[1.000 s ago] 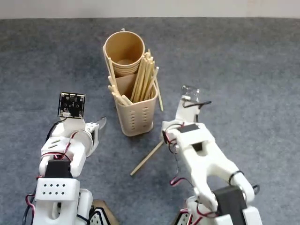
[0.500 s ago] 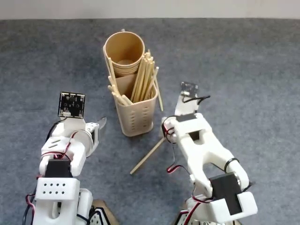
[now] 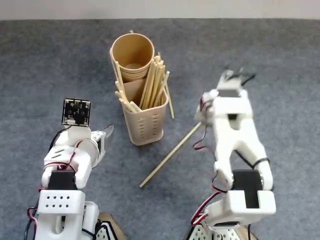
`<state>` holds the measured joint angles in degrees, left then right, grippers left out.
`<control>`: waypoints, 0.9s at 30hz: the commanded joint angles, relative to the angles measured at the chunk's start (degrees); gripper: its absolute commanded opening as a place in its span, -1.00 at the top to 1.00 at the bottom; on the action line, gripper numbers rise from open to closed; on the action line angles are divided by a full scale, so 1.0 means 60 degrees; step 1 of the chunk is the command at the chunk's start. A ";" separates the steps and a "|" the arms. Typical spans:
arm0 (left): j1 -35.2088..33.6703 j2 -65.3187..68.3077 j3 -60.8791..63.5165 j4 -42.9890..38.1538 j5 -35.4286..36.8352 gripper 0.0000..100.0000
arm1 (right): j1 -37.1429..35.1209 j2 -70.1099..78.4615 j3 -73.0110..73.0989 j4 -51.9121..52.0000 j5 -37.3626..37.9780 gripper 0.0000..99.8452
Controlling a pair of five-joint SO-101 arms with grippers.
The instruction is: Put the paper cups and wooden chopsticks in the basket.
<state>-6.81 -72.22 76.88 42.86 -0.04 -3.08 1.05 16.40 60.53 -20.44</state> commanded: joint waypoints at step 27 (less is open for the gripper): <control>0.2234 -0.0066 -0.6029 0.7604 -0.2842 0.47 | 0.2484 -1.0440 0.5590 0.0198 0.1846 0.99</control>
<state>-0.04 -72.31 48.84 79.34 -13.32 10.81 -39.65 29.85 69.85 -13.58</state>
